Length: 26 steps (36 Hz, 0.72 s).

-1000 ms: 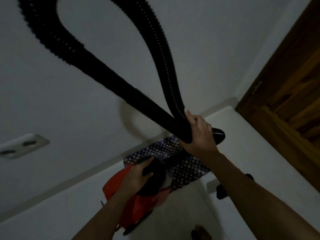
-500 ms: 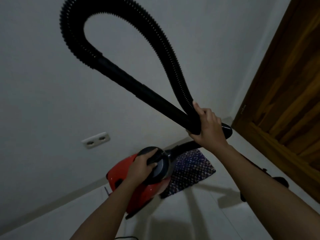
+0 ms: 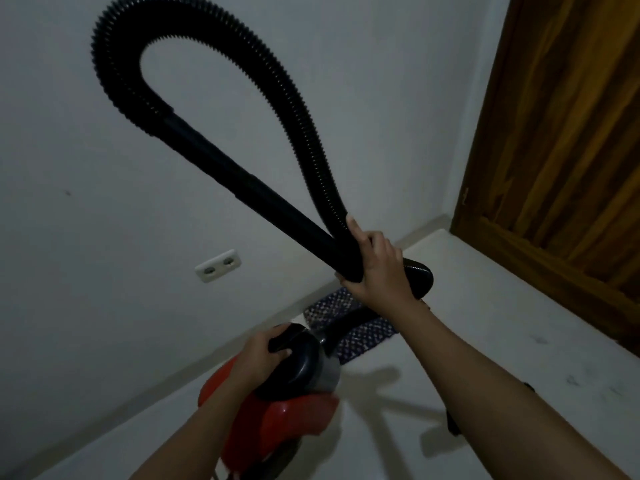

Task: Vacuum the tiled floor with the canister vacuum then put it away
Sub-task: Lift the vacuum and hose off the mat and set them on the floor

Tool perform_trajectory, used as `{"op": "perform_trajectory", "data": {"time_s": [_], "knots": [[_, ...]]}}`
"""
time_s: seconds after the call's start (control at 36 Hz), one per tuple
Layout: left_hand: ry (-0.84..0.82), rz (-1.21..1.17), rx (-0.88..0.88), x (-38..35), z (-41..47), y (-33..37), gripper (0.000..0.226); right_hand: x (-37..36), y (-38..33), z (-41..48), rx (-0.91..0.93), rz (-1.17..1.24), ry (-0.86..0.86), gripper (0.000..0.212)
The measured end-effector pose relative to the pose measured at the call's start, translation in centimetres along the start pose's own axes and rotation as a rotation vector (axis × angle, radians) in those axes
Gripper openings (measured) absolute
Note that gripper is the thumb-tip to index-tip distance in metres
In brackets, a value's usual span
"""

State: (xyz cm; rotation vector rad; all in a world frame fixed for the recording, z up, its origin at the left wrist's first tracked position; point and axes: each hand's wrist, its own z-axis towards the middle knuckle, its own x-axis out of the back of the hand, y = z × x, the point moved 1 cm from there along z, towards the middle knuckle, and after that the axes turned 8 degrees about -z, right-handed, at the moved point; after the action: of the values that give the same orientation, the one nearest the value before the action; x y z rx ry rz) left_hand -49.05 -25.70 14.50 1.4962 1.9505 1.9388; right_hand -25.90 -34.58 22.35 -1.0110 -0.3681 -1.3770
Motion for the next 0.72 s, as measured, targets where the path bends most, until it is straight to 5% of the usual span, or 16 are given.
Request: {"op": "perform_trajectory", "data": {"time_s": [0.36,0.72], "knots": [[-0.033,-0.078,0.071,3.2,-4.3,-12.0,0.064,-7.4,-7.8,-4.8,-0.029,-0.052,-0.110,0.110],[-0.051,-0.009,0.075,3.3,-3.5,-33.1,0.061,-27.2,-15.7,-14.1,-0.051,-0.093,-0.241,0.109]]}}
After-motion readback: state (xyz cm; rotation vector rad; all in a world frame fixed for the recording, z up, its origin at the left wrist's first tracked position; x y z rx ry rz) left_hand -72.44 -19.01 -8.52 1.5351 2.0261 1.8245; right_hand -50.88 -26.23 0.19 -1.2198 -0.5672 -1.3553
